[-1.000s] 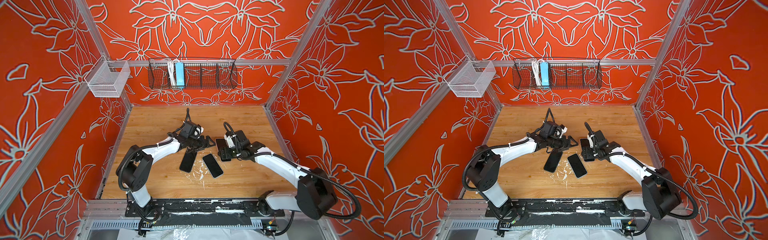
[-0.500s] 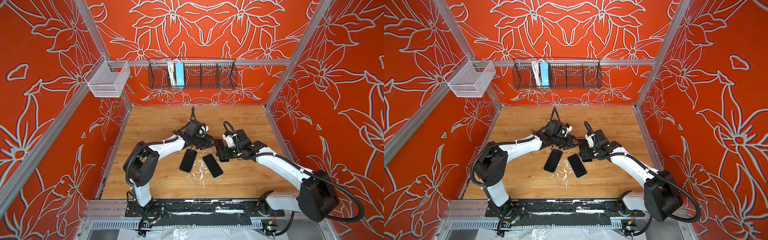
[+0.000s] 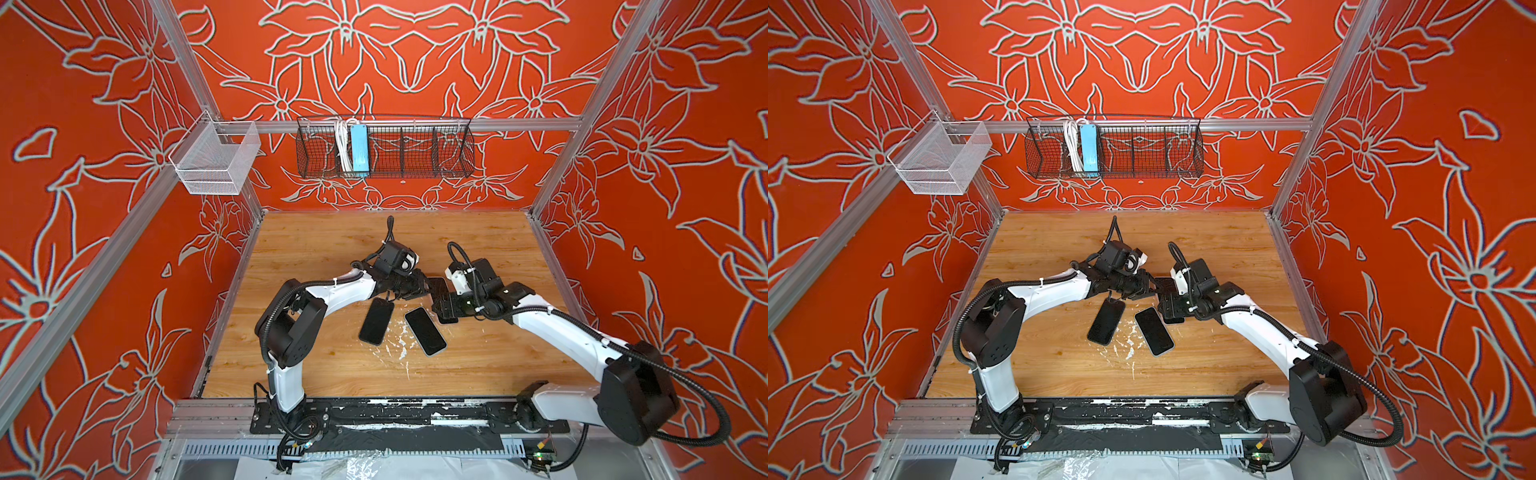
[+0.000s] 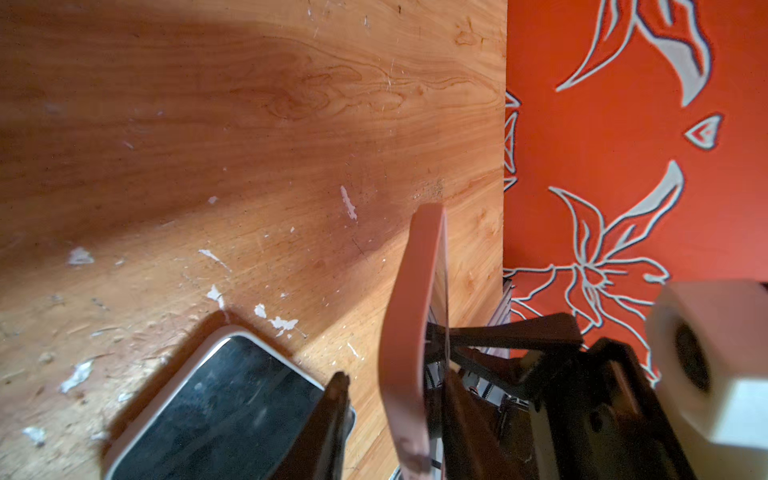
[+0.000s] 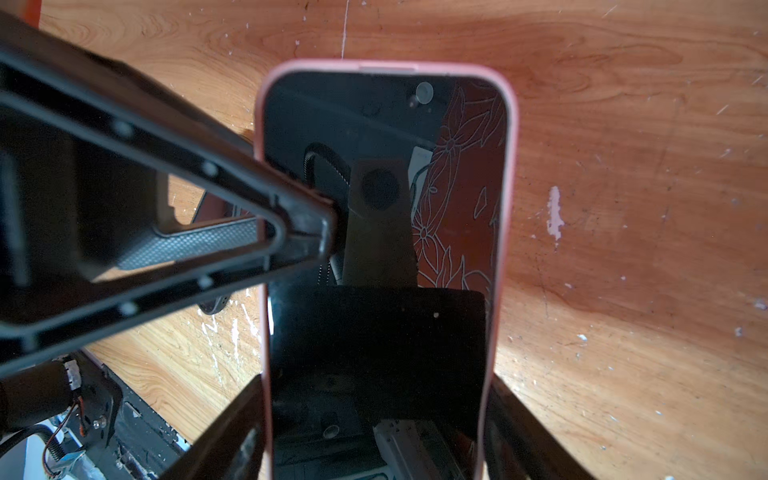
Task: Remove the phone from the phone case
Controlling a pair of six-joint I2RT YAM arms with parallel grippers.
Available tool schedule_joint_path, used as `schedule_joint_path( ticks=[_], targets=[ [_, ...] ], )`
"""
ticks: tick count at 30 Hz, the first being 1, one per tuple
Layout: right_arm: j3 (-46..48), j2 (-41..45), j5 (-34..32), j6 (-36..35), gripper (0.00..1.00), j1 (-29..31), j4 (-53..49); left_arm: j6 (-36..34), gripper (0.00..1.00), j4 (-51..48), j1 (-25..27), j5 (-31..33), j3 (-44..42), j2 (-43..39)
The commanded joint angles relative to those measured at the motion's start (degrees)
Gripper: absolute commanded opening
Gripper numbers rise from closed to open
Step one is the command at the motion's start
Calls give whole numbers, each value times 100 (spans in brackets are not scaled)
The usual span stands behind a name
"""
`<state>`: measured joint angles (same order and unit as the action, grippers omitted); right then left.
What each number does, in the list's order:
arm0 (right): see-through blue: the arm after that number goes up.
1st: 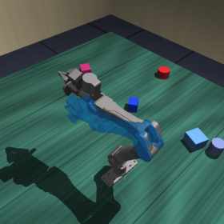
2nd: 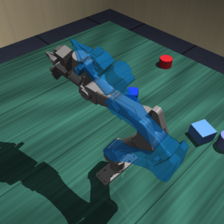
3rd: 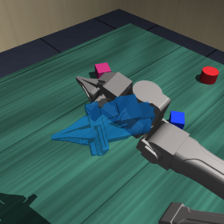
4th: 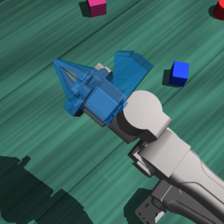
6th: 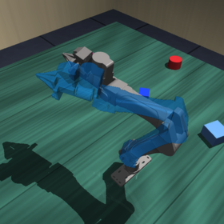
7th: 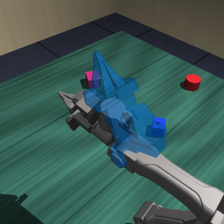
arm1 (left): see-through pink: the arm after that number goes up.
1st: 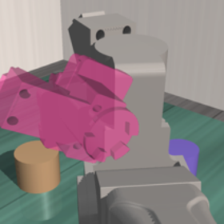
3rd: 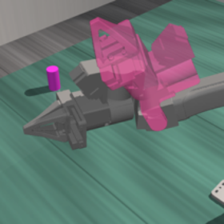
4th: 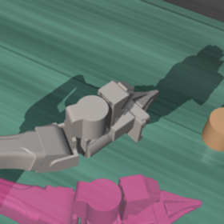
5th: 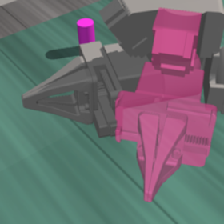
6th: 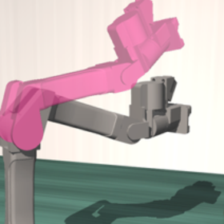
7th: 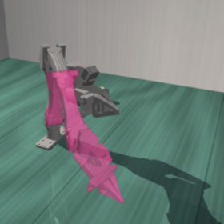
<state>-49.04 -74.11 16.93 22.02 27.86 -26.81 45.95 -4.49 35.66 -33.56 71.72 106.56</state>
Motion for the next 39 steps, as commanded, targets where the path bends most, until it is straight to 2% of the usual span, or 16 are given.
schedule_joint_path(
  ticks=[1, 10, 17, 21, 23, 26, 30, 35, 39],
  targets=[
    [-160, 186, 78, 67, 36, 12, 79, 161, 32, 222, 46, -36, 153, 99],
    [-126, 120, 56, 56, 36, 15, 113, 628, 16, 790, 55, -245, 80, 217],
    [-124, 124, -22, 48, 36, 11, 141, 1547, 0, 2290, 55, -616, -492, 300],
    [-99, 175, -58, 61, 38, 12, 158, 1353, 0, 2072, 64, -415, -548, 163],
    [-67, 234, -122, 120, 46, 2, 158, 1282, 0, 2029, 56, -351, -581, 72],
    [4, 435, -172, 188, 77, -6, 184, 1232, 0, 1979, 30, -319, -565, -40],
    [0, 852, -36, 279, 97, -70, 150, 1263, 0, 2145, -106, -180, -669, -287],
    [-40, 1519, 175, 604, 97, -232, 190, 1123, 0, 2090, -356, 308, -838, -883],
    [92, 1863, 839, 961, 97, -505, 640, 1415, 0, 2447, -736, 326, -975, -1250]
  ],
)
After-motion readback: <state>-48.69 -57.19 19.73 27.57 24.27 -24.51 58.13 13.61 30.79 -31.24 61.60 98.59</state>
